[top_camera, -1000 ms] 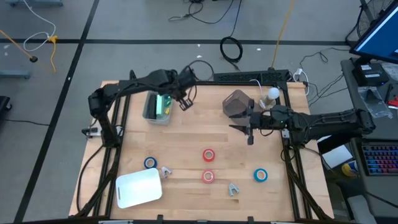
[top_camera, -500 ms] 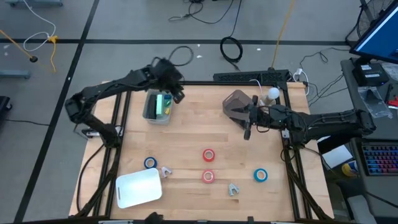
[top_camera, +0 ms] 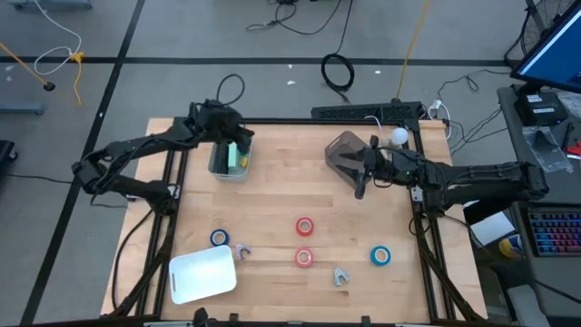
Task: Pick and place Stapler, Stapler remover, tape
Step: Put the green stapler into the gray bin
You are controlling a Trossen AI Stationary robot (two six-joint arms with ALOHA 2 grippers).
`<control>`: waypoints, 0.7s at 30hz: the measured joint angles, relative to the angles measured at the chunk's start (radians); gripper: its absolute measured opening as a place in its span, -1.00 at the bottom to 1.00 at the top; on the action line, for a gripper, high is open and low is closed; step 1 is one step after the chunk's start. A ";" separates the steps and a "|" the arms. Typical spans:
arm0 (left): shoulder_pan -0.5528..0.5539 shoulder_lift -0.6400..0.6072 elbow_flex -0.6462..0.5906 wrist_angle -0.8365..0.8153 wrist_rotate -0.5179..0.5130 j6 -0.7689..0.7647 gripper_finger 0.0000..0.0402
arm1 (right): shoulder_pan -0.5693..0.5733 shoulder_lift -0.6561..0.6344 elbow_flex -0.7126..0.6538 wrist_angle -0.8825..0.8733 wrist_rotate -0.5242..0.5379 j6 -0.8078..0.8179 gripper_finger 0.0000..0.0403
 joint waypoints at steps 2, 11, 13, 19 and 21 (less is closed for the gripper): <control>0.006 0.000 -0.013 0.004 -0.002 0.018 -1.00 | 0.000 0.000 0.000 0.000 0.002 0.000 -0.25; 0.009 0.009 -0.019 -0.047 -0.001 0.147 -1.00 | -0.020 0.000 0.000 0.000 0.002 0.037 -0.25; 0.009 0.009 -0.019 -0.073 0.003 0.171 -1.00 | -0.021 0.000 0.000 0.000 0.002 0.038 -0.25; 0.006 0.009 -0.019 -0.104 0.023 0.209 -1.00 | -0.021 0.000 0.000 0.000 0.002 0.039 -0.25; 0.006 0.009 -0.019 -0.103 0.029 0.210 -1.00 | -0.021 0.000 0.000 0.000 0.002 0.048 -0.25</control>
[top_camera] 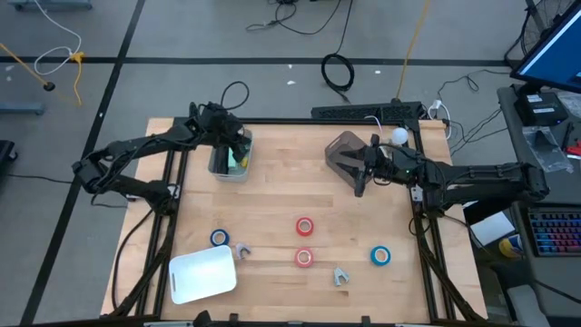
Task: Pick and place Stapler, Stapler remover, tape
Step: Put the green stapler into the gray bin
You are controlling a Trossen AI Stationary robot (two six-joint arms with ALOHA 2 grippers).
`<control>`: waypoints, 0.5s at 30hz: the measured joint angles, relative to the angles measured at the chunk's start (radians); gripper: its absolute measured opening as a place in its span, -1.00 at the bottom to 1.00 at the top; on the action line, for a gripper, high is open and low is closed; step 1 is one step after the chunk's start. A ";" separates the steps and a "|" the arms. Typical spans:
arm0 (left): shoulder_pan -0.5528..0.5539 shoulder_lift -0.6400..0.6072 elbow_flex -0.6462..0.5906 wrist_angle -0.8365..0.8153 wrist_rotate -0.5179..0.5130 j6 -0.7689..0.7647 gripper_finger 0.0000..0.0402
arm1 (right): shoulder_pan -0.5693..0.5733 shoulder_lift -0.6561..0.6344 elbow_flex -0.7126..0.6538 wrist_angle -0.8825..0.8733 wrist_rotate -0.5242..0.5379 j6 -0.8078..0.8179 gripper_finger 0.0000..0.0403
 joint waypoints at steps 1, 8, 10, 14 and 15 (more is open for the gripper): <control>0.000 0.000 0.000 -0.001 0.004 0.001 -1.00 | 0.000 0.000 0.000 0.000 0.000 0.004 -0.25; -0.028 0.029 -0.001 0.014 -0.005 0.007 -1.00 | 0.000 0.000 0.000 0.000 0.000 0.005 -0.25; -0.040 0.046 -0.001 0.040 -0.007 -0.004 -1.00 | 0.000 0.000 0.000 0.000 0.000 0.006 -0.25; -0.061 0.068 -0.001 0.068 -0.028 -0.018 -1.00 | 0.000 0.000 0.000 0.000 0.000 0.034 -0.25; -0.068 0.076 -0.001 0.074 -0.040 -0.020 -1.00 | 0.000 0.000 0.000 0.000 0.000 0.035 -0.25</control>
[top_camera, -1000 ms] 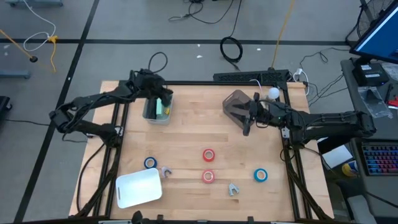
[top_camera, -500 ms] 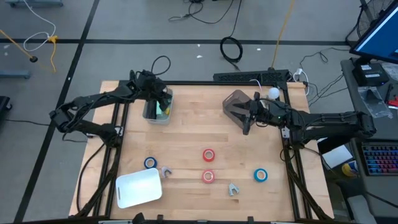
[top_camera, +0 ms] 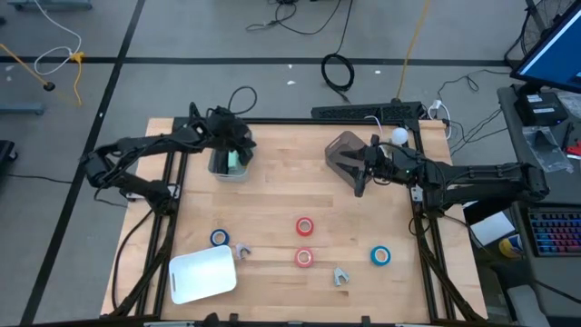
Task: Pick and place Stapler, Stapler remover, tape
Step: Put the green stapler into the gray bin
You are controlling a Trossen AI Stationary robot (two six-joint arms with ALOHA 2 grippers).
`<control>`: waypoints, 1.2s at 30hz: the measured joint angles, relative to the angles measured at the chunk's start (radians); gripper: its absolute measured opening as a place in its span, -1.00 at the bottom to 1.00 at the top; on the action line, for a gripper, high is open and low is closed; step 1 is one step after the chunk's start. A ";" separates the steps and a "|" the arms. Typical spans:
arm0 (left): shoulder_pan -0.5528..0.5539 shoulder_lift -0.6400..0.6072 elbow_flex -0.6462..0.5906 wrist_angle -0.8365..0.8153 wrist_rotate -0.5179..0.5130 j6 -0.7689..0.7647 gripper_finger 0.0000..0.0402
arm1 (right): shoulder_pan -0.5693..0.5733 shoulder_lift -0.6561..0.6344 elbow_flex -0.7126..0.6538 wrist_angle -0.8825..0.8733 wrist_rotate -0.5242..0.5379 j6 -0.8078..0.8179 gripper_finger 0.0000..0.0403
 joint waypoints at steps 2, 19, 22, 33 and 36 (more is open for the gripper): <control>-0.014 0.015 0.000 -0.007 -0.029 0.007 -1.00 | 0.000 0.000 0.000 0.000 0.000 0.000 -0.25; -0.047 0.045 0.000 0.000 -0.080 -0.034 -1.00 | 0.000 0.000 0.000 -0.001 -0.002 0.022 -0.25; -0.051 0.045 0.000 -0.002 -0.098 -0.060 -1.00 | 0.000 0.000 0.000 -0.001 -0.003 0.021 -0.25; -0.046 0.038 0.000 -0.054 -0.151 -0.146 -1.00 | 0.000 0.000 0.000 -0.035 -0.004 0.022 -0.25; -0.046 0.018 0.000 -0.037 -0.154 -0.160 -1.00 | 0.000 0.000 0.000 -0.034 -0.004 0.022 -0.25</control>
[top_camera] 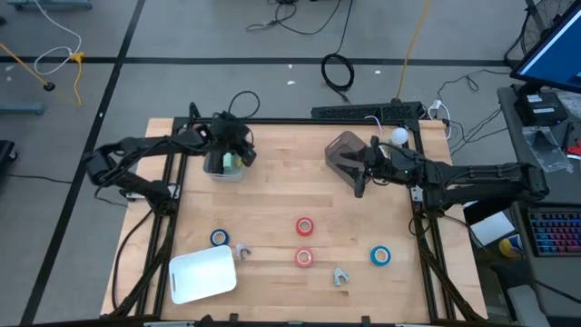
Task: Pick and place Stapler, Stapler remover, tape
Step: Put the green stapler into the gray bin
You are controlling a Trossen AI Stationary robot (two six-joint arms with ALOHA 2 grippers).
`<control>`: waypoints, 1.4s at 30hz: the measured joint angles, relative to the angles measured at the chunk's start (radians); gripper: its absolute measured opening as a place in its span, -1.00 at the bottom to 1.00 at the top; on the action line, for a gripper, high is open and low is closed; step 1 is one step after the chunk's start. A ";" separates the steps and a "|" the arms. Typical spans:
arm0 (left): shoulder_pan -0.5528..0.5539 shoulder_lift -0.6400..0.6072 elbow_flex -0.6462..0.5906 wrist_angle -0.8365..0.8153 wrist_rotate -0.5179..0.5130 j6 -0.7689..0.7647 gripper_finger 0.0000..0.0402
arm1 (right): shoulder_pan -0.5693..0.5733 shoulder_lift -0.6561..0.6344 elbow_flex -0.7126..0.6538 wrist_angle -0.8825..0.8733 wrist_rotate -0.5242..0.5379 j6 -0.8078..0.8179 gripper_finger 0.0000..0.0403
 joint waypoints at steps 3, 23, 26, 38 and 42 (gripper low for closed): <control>0.002 -0.024 0.000 0.008 -0.010 -0.002 -1.00 | 0.000 0.000 0.000 0.000 0.000 0.000 -0.25; 0.005 -0.079 0.000 -0.170 -0.136 -0.110 -1.00 | 0.000 0.000 0.000 0.005 0.000 0.000 -0.25; 0.002 -0.051 0.000 -0.169 -0.147 -0.133 -1.00 | 0.000 0.000 0.000 0.005 0.000 0.000 -0.25; 0.001 0.061 0.000 -0.146 -0.137 -0.211 -1.00 | 0.000 0.000 0.000 0.008 0.000 0.000 -0.25; 0.001 0.069 0.000 -0.149 -0.136 -0.227 -0.98 | 0.000 0.000 0.000 0.008 0.000 0.000 -0.25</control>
